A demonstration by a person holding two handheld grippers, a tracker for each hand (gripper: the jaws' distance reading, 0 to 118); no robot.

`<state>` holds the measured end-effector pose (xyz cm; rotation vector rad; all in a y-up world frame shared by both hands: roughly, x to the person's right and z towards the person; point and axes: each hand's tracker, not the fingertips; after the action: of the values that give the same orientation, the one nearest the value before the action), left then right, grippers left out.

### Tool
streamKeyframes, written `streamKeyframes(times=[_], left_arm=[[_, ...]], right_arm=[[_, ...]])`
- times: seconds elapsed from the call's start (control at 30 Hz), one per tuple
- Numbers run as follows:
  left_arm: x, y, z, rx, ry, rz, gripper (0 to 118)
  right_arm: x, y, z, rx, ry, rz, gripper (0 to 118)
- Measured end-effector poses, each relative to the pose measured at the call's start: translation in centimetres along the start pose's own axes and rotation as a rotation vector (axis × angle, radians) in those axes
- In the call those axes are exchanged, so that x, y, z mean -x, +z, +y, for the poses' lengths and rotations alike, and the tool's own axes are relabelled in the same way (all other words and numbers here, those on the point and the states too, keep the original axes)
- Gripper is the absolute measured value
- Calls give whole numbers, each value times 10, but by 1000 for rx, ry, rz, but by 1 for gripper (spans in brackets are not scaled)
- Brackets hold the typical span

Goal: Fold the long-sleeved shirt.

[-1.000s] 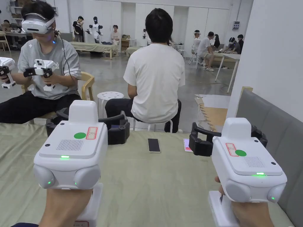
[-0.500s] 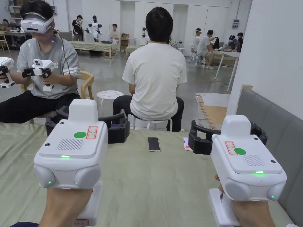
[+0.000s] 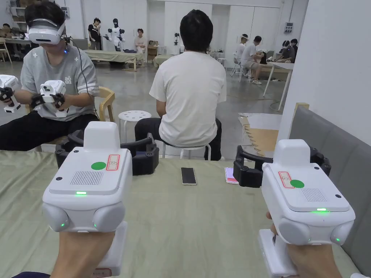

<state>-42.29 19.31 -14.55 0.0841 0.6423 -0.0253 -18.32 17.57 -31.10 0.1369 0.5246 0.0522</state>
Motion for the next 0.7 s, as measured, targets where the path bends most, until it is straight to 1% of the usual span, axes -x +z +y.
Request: streamKeyframes(times=[0.1,0.4,0.7], left_arm=[[0,0,1,-2,4,-8,111],[-1,3,2,-8,-5,13,111],[-3,3,1,-9,-11,-5,111]], right_arm=[[0,0,-1,4,-18,1,118],[4,1,-5,9,8,-11,118],[7,3,-3,-3,27,-15,118]])
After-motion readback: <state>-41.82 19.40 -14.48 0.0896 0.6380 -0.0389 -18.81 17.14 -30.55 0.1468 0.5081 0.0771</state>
